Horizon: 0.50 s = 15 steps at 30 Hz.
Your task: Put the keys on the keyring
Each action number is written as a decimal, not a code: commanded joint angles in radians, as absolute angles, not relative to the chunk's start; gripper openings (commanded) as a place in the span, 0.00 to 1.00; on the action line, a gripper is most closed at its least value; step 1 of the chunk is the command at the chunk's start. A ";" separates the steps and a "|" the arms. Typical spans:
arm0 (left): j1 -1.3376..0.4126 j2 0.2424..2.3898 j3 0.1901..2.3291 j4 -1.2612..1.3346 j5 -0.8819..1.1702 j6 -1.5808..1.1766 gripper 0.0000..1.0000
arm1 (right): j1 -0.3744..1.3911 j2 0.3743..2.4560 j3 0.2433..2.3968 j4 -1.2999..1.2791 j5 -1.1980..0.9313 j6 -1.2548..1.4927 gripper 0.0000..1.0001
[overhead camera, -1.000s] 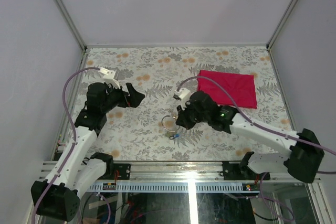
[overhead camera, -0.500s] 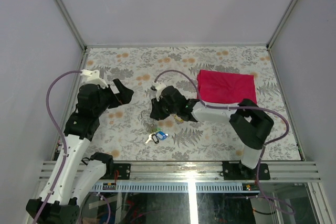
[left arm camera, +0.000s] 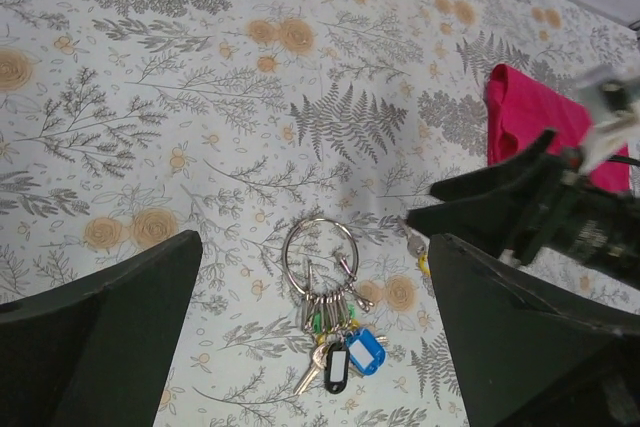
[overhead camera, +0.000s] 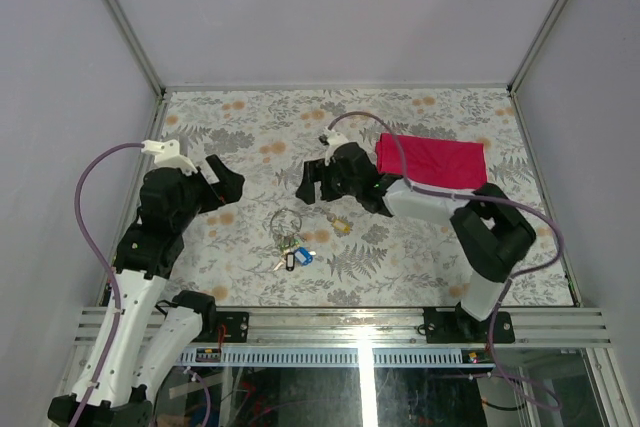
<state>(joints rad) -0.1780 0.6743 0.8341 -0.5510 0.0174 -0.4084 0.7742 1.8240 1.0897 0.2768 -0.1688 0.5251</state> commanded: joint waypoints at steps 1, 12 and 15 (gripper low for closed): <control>-0.175 0.673 0.872 -0.580 -0.013 -0.394 1.00 | 0.742 1.537 1.059 0.158 -0.082 0.415 0.97; -0.175 0.595 0.870 -0.637 -0.055 -0.355 1.00 | 0.722 0.985 0.965 -0.282 0.229 0.169 0.99; -0.176 0.559 0.870 -0.634 -0.044 -0.349 1.00 | 0.723 0.825 0.908 -0.333 0.293 0.155 0.99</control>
<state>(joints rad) -0.1776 0.6037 0.8394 -0.6281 -0.0265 -0.3763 0.7235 0.9806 0.9676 -0.1875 0.1318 0.2180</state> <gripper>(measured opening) 0.997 0.992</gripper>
